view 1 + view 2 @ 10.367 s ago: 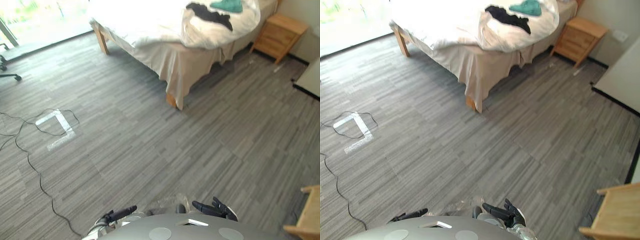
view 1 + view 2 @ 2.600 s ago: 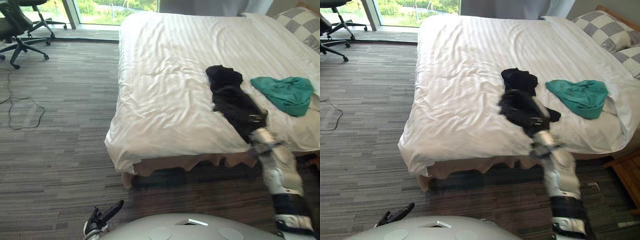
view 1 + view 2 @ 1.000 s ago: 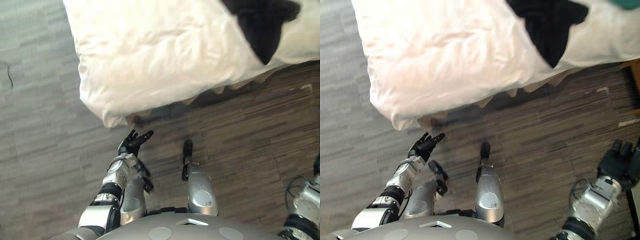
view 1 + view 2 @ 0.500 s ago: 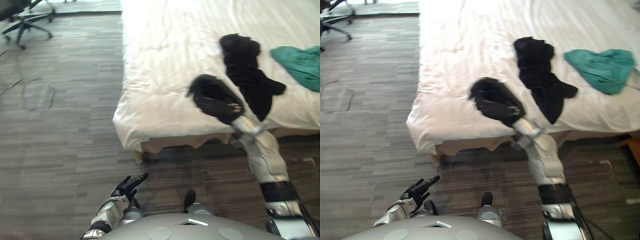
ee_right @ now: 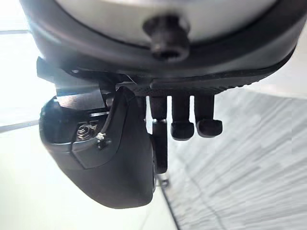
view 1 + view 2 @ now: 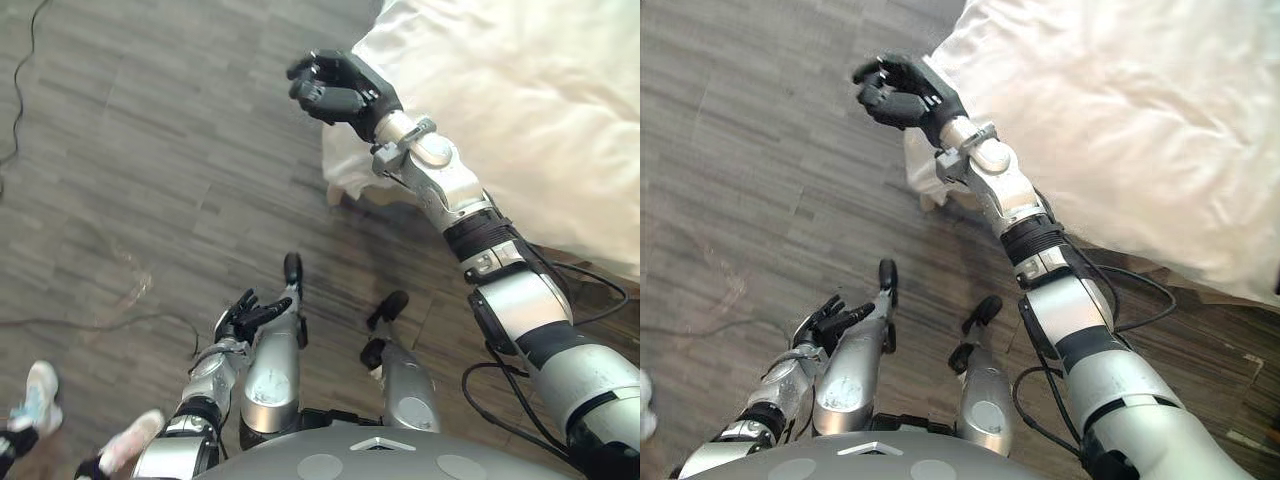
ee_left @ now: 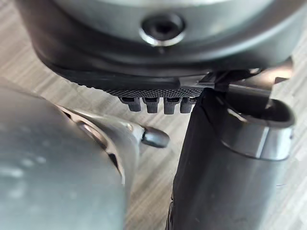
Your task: Tidy up the quilt and then pick up the clothes from the bed and put them into the laundry hamper
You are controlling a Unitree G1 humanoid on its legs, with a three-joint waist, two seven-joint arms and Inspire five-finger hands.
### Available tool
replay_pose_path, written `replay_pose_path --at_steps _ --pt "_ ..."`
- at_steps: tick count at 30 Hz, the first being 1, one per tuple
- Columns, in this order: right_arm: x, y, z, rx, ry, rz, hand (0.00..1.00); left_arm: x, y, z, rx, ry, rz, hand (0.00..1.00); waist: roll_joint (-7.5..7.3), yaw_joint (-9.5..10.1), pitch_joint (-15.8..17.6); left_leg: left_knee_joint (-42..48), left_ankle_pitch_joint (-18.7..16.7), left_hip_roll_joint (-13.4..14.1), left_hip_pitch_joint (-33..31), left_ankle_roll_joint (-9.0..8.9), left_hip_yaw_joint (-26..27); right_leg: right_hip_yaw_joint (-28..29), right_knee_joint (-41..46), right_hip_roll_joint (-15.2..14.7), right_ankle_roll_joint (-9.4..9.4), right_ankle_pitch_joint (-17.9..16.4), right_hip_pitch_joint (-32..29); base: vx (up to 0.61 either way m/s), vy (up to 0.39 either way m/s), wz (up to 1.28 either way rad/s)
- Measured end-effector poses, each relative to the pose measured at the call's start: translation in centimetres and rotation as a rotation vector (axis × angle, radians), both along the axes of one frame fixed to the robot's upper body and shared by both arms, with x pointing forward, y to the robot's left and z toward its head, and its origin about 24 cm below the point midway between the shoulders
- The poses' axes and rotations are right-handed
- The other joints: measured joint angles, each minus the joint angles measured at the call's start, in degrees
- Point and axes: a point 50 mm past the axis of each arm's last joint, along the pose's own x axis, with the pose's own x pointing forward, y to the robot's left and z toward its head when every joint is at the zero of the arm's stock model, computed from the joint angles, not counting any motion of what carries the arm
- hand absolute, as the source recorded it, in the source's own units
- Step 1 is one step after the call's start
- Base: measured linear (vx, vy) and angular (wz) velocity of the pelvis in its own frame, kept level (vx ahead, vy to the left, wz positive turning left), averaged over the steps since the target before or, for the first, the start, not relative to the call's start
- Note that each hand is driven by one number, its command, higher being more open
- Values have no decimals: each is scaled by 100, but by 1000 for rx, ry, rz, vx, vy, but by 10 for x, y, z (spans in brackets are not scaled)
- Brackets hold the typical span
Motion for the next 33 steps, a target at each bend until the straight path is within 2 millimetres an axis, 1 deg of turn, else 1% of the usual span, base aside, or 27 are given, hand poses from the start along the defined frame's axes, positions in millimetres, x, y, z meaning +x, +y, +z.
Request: replay_pose_path --at_steps 1,3,5,6,7,9,11,12,13,14,15,16,17,18,19,20,21,22,23,24,25,27,28,30,31,32,33 --pt "4 -7 -16 8 69 -58 0 7 -5 2 6 -6 -13 100 85 6 51 24 11 -13 -142 16 -69 2 2 -27 -1 1 -101 -19 75 25" --pt "7 -16 -36 28 156 -149 0 17 -13 6 3 -22 -21 100 159 4 150 83 11 -24 -265 16 -89 19 15 -67 0 2 -214 -32 63 11" --pt "-2 -19 -67 130 244 -194 0 24 -21 9 2 -34 -12 100 169 -97 171 82 4 -61 -297 25 -29 121 27 -124 24 17 -307 -25 71 -13" --pt "-5 -22 -75 164 269 -209 0 26 -21 10 14 -39 -13 100 170 -102 171 82 0 -66 -297 29 13 165 29 -138 42 28 -334 -12 63 -30" --pt "-16 -34 -98 255 312 -241 0 31 -28 15 8 -76 7 100 168 -135 172 74 -23 -74 -297 54 150 283 61 -176 60 37 -387 -6 63 -33" --pt "-30 -42 -123 342 349 -277 0 34 -29 18 -10 -98 38 100 167 -280 172 77 -46 -78 -267 77 292 394 163 -229 66 36 -469 -6 74 -33" --pt "-69 -74 -181 471 487 -435 0 38 -34 22 -29 -118 43 100 96 -440 211 76 -155 -98 32 80 592 649 260 -300 71 32 -398 14 85 -53" --pt "-84 -83 -197 504 532 -482 0 39 -34 23 -31 -121 43 100 54 -491 234 77 -198 -100 171 63 702 711 261 -312 72 32 -326 63 72 -77" --pt "-113 -98 -225 547 594 -560 0 41 -33 25 -33 -124 41 100 -46 -591 263 84 -300 -85 470 38 901 867 264 -316 75 29 -170 82 45 -88" --pt "-141 -114 -243 622 617 -631 100 44 -31 28 -39 -127 42 100 -131 -695 236 93 -394 -57 735 2 1114 1006 265 -315 76 28 -48 71 30 -93" --pt "-155 -123 -250 663 615 -670 100 45 -31 29 -39 -131 41 100 -190 -759 204 92 -436 -42 858 -18 1238 1085 262 -314 77 28 -8 73 8 -104" --pt "-180 -138 -258 727 596 -732 100 47 -26 31 -32 -137 43 100 -319 -914 85 114 -555 9 1066 -77 1496 1304 250 -269 79 12 38 60 -2 -87" --pt "-191 -144 -260 757 577 -753 100 47 -24 32 -31 -135 45 100 -369 -997 -12 132 -620 43 1133 -120 1603 1393 247 -241 98 -13 42 134 -35 -99" --pt "-213 -156 -263 799 545 -807 100 48 -23 32 -28 -127 40 100 -456 -1148 -228 144 -703 120 1275 -211 1786 1531 249 -162 110 -63 68 159 -72 -85" --pt "-233 -166 -266 831 525 -853 100 46 -23 30 -34 -108 31 100 -508 -1233 -464 118 -688 207 1471 -221 1960 1673 282 -55 68 -100 118 175 -89 -80" --pt "-241 -169 -267 846 519 -870 100 44 -23 28 -40 -91 28 100 -532 -1285 -591 107 -699 260 1576 -256 2041 1722 311 13 35 -129 148 167 -107 -86" --pt "-255 -172 -269 861 513 -895 100 38 -24 23 -48 -51 23 100 -549 -1321 -805 87 -747 405 1864 -362 2261 1742 352 177 -8 -172 262 161 -138 -110" --pt "-267 -172 -273 867 524 -919 100 28 -22 16 -67 -2 39 100 -532 -1324 -1013 104 -824 627 2232 -487 2600 1374 524 367 -230 -321 354 153 -146 -118" --pt "-271 -169 -276 868 537 -925 100 22 -21 11 -79 22 58 100 -470 -1364 -1128 128 -848 741 2371 -522 2756 1042 781 367 -486 -545 356 166 -134 -128" --pt "-281 -161 -283 877 574 -933 100 6 -20 2 -92 72 73 100 -347 -1407 -1342 210 -940 938 2683 -659 3068 168 1425 187 -722 -872 394 215 -108 -132" --pt "-287 -152 -289 861 622 -926 100 -6 -18 -4 -89 99 81 100 -387 -1412 -1512 343 -1025 1036 3015 -791 3405 -59 1799 213 -636 -1027 417 222 -116 -148" --pt "-299 -140 -300 826 710 -906 100 -29 -21 -17 -91 173 76 100 -225 -1466 -1695 684 -1052 1230 3376 -826 3930 -90 2079 344 -819 -1229 446 176 -187 -145" --pt "-305 -137 -306 830 748 -916 100 -34 -29 -21 -96 198 55 100 -110 -1484 -1700 1004 -1051 1341 3534 -826 4120 151 1949 474 -830 -1236 548 137 -198 -127" --pt "-312 -132 -312 796 809 -908 100 -46 -36 -27 -105 237 54 100 -47 -1539 -1702 1813 -1045 1590 3639 -815 4155 574 1832 662 -828 -1242 684 119 -167 -124" --pt "-318 -125 -315 741 860 -874 100 -58 -36 -31 -108 272 74 100 -30 -1570 -1691 2914 -996 1991 3557 -676 3807 945 1673 826 -835 -1247 896 117 -124 -169" --pt "-322 -120 -317 692 893 -841 100 -68 -40 -35 -112 300 77 100 -19 -1559 -1678 3978 -1298 2210 3257 -436 3046 1357 1510 986 -854 -1255 1065 89 -35 -159" --pt "-322 -118 -317 665 902 -826 100 -70 -42 -36 -106 312 67 100 44 -1555 -1676 4427 -1592 2187 3003 -265 2532 1546 1434 1071 -874 -1267 1116 46 49 -168"
